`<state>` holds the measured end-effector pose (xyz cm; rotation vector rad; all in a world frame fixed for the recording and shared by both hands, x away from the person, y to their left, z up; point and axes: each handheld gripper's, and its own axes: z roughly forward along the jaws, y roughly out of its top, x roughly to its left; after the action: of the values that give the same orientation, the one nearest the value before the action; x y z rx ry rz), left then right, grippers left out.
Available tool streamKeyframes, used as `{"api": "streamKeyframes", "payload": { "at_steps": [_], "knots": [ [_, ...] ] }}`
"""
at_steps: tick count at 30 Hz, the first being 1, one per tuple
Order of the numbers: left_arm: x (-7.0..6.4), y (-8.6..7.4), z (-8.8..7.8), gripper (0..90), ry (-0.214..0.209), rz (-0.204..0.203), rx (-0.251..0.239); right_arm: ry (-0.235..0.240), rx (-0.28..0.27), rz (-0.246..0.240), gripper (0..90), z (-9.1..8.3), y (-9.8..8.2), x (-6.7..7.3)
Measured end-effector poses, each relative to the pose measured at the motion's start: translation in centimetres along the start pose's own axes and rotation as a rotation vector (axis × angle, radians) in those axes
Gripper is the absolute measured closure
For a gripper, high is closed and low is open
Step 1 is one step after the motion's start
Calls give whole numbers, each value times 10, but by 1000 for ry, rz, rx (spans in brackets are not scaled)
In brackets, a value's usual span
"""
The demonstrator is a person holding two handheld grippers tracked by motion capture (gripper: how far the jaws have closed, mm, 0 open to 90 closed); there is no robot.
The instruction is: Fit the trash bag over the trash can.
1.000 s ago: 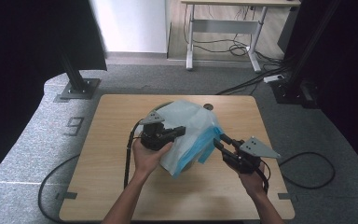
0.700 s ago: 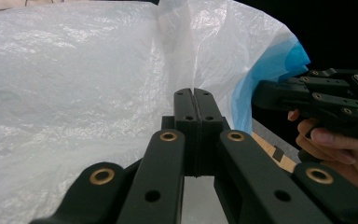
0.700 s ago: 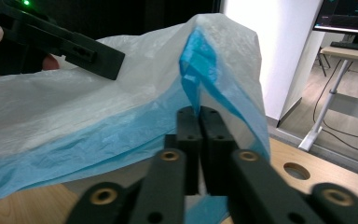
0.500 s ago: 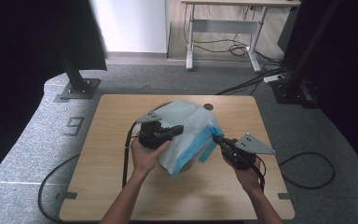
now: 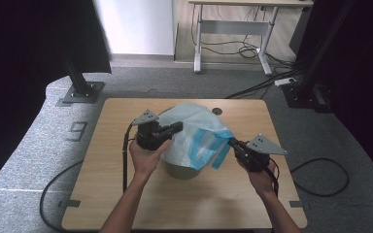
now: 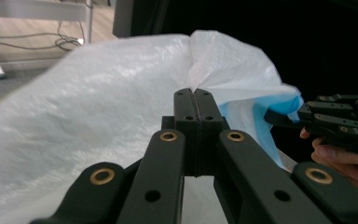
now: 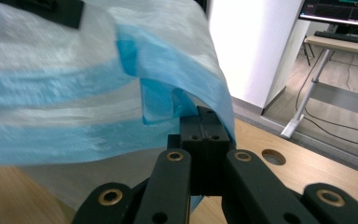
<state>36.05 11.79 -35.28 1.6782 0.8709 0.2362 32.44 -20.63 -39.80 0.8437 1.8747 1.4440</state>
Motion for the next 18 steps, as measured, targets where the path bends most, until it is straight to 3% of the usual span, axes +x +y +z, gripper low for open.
{"api": "streamKeyframes", "payload": {
  "at_steps": [9,18],
  "knots": [
    [13,5,-13,900,35,-6,-40,-46,31,-1,888,6,4,-12],
    [21,12,-24,900,50,-7,-76,-103,37,-8,888,10,24,-31]
  ]
}}
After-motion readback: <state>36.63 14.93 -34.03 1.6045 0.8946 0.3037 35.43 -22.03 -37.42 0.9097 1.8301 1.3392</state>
